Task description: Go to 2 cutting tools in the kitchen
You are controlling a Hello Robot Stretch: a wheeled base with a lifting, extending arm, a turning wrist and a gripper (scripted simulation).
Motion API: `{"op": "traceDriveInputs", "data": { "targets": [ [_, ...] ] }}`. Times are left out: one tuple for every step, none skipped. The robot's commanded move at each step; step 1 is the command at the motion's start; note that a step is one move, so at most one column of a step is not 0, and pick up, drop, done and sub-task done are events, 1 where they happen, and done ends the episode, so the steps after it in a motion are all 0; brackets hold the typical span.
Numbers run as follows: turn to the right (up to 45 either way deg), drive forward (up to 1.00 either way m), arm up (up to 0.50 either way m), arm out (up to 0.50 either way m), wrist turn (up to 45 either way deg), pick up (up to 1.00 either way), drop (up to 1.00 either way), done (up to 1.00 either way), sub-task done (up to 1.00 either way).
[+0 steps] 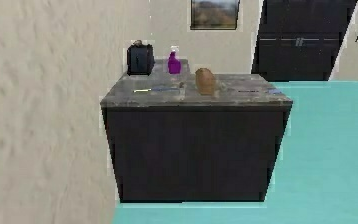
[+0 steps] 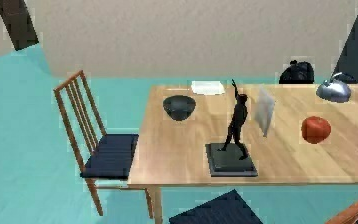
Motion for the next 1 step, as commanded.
{"op": "traceDriveInputs", "data": {
  "targets": [
    [0.0, 0.45, 0.00, 0.00, 0.0, 0.00, 0.00, 0.00, 0.00]
  ]
}}
